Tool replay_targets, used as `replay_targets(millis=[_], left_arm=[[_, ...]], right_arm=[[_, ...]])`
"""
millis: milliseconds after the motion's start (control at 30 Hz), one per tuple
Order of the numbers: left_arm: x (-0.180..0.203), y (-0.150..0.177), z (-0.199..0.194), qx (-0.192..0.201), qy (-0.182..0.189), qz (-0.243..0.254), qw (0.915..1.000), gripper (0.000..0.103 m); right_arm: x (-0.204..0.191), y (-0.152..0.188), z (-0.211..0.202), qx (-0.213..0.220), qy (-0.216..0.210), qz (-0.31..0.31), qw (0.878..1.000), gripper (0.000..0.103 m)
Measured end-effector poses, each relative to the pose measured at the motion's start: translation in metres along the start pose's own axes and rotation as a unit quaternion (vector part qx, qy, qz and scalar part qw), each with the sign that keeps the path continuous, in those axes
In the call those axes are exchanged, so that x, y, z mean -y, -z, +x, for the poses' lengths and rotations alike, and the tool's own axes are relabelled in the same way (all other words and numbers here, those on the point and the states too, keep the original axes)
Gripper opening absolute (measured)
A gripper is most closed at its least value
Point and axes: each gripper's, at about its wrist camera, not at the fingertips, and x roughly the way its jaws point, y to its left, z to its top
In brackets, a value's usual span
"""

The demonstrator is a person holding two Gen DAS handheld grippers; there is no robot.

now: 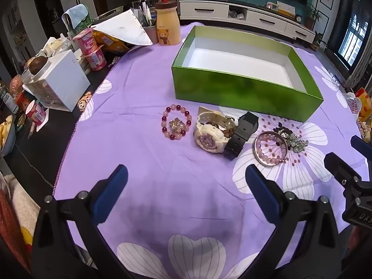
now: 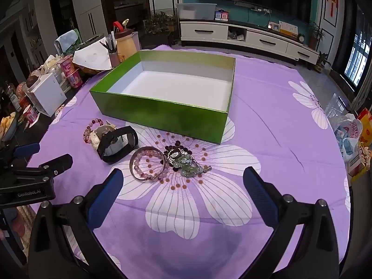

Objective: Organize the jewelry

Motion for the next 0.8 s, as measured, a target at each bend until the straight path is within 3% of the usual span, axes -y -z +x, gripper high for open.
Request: replay_targets(millis=[800], left_arm=[[0.0010,0.0010,-0.0014,0.001,0.009,0.001,1.0000,0.101]], right_arm=[[0.0016,0.0016,-0.0022,-0.001,-0.005,0.003,1.000,0.102]])
